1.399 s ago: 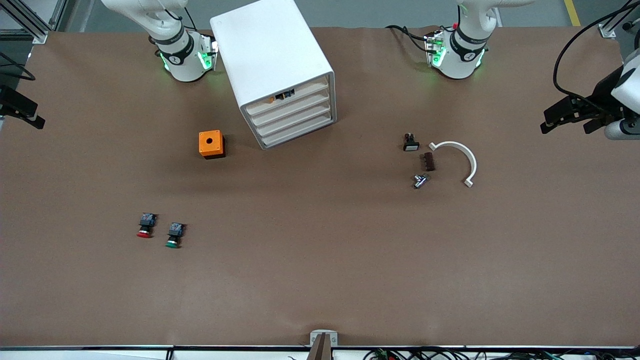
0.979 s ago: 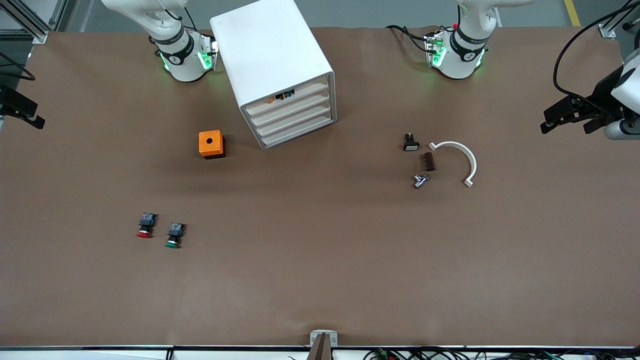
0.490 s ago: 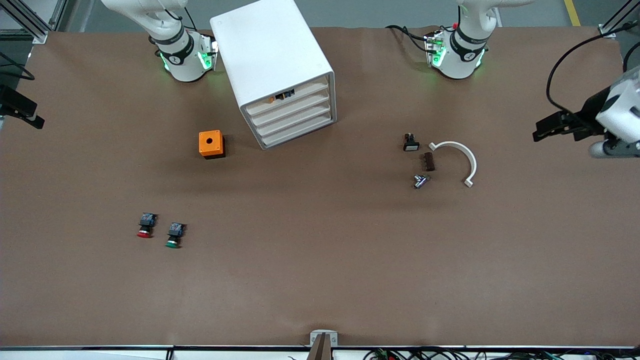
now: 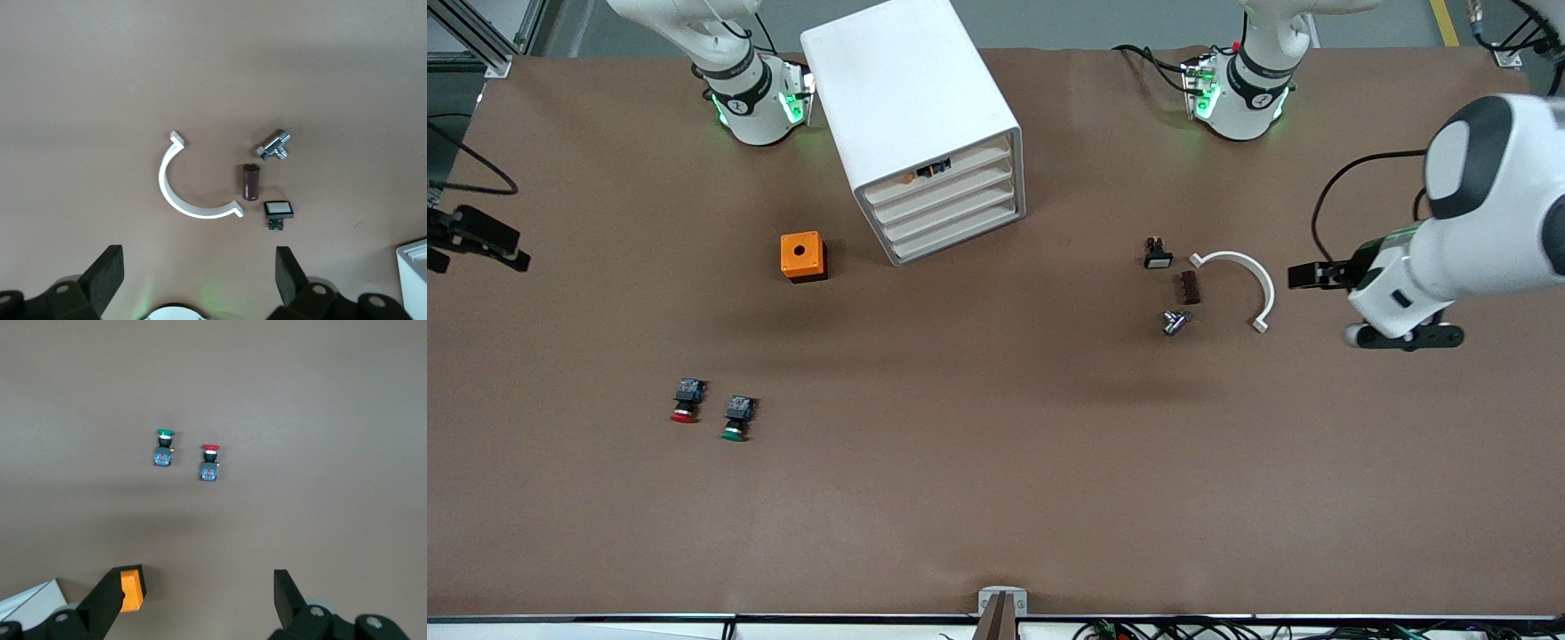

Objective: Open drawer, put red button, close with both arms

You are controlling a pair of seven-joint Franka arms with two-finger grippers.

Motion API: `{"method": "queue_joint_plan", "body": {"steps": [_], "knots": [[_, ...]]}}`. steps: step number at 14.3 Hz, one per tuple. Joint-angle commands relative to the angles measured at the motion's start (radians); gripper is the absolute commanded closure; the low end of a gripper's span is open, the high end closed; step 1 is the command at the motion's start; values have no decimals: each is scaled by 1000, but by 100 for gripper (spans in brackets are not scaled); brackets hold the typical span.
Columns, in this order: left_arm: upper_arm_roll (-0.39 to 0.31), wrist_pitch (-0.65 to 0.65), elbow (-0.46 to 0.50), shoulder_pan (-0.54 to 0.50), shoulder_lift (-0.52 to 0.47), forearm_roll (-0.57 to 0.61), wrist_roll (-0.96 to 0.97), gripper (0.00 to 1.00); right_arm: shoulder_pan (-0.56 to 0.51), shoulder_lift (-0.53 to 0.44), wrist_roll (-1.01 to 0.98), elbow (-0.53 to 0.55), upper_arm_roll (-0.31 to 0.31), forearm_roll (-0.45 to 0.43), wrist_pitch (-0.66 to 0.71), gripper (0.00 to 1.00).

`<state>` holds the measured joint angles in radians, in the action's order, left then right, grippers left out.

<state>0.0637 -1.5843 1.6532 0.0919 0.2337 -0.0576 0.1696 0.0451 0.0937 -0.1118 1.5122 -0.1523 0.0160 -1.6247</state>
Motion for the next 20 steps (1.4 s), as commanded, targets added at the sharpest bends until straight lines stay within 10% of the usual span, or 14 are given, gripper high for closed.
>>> {"method": "queue_joint_plan", "body": {"steps": [1, 12, 20], "knots": [[1, 27, -47, 49, 47, -46, 170, 0, 1, 79, -3, -23, 2, 2, -14, 0], [129, 47, -225, 135, 404, -560, 1531, 0, -8, 394, -5, 46, 7, 27, -298, 0], [248, 47, -230, 163, 610, -791, 1995, 0, -51, 570, -121, 82, 5, 205, -434, 0]]}}
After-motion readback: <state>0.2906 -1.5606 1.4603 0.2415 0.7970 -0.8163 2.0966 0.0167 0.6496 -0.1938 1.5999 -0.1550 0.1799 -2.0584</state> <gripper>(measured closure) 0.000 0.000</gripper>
